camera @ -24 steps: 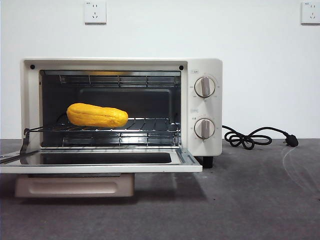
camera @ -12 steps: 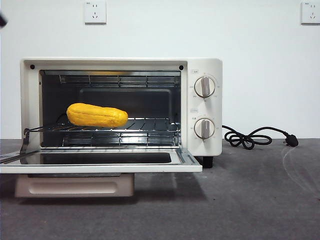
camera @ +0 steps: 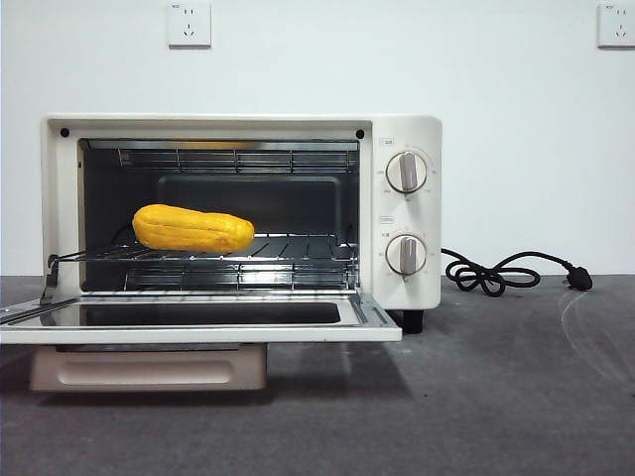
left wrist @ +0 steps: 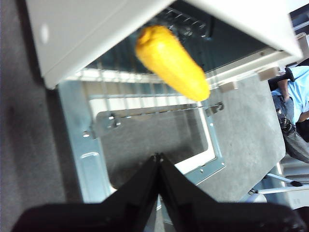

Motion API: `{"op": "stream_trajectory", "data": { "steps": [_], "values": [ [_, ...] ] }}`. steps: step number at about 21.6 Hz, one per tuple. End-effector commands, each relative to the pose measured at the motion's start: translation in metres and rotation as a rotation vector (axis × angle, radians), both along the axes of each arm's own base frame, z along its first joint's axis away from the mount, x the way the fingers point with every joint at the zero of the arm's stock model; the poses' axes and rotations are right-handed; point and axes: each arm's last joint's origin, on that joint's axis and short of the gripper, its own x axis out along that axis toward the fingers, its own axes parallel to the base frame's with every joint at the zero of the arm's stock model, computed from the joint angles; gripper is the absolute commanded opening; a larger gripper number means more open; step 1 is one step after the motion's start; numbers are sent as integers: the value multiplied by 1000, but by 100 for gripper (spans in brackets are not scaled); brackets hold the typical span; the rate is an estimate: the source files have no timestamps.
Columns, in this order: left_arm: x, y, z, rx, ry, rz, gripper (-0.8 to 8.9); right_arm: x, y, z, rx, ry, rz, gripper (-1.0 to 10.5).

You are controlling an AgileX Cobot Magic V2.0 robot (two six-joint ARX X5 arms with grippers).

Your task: Take the corn from the table,put the corn in the oven

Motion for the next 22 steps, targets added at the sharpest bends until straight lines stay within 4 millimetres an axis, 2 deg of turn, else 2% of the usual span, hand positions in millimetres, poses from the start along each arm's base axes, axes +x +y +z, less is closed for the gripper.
{"op": "stream_trajectory", "data": {
  "steps": [1,4,9,16,22],
  "values": [
    [8,2,-14,-22,50,-5,-9,0,-1,-1,-1,-6,9,-12],
    [16,5,-28,-35,110,-5,-8,0,-1,-1,-1,-6,9,-12],
    [30,2,-55,96,239,4,-9,0,-1,-1,-1,-7,9,-12],
    [45,4,-89,76,321,-13,-9,-1,-1,-1,-2,-4,9,-12],
    [59,1,-96,107,277,21,-9,-1,-1,-1,-2,-4,8,-12]
  ]
}}
